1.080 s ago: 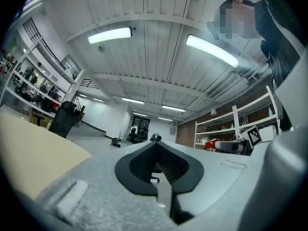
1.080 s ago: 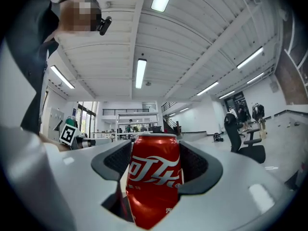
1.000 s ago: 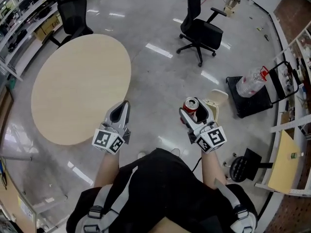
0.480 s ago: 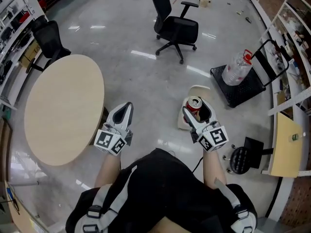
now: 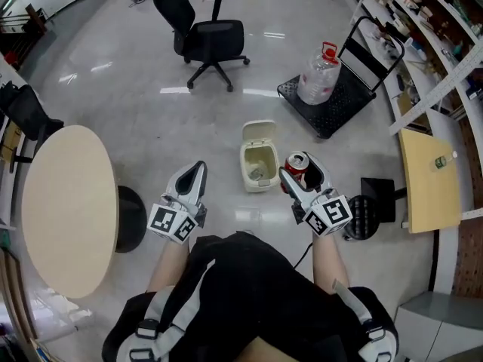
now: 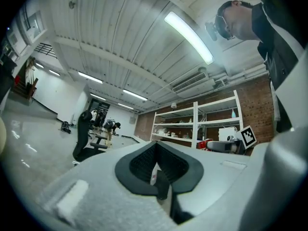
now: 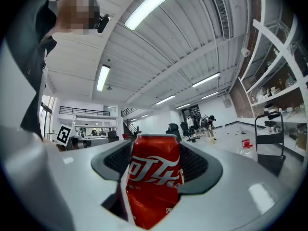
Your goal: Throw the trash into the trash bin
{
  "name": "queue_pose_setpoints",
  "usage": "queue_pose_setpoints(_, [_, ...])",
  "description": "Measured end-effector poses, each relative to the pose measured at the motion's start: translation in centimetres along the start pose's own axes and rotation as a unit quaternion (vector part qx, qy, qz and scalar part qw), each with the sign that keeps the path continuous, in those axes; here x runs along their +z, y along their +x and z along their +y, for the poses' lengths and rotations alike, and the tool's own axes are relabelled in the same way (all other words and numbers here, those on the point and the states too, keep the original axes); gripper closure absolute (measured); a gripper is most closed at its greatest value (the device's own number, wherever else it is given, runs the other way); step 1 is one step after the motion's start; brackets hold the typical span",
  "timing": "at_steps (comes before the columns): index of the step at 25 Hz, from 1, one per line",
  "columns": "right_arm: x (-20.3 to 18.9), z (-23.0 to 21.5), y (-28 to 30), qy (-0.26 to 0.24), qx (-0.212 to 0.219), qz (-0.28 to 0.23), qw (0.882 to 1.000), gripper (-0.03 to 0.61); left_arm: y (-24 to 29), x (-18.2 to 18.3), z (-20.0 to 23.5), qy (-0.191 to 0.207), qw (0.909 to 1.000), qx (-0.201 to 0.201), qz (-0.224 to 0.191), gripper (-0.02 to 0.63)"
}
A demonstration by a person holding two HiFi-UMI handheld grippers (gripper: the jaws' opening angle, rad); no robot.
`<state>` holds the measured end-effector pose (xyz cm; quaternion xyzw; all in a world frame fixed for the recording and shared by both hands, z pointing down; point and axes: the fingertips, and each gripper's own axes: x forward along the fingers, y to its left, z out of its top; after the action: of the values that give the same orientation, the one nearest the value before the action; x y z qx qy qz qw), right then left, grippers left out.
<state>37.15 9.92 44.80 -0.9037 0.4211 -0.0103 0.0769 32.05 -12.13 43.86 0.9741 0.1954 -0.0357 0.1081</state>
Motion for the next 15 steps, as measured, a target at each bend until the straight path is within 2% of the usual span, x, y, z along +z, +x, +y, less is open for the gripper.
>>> queue_pose_setpoints(5, [0.0, -3.6, -1.8, 0.007, -0.039, -0.002, 0.999, 0.266, 3.8, -1.5, -2.6, -0.008, 0.9983, -0.052, 0.023, 0.614])
queue_pose_setpoints(10, [-0.8, -5.4, -2.9, 0.007, -0.057, 0.009, 0.998, 0.265, 5.6, -2.9, -2.4, -0.013, 0.9978, -0.062, 0.022, 0.613])
queue_pose_setpoints(15, [-1.0, -7.9, -1.6, -0.001, -0.078, 0.014, 0.997, 0.265, 9.0, -4.0, -0.7, -0.024, 0.9969, -0.07, 0.027, 0.614])
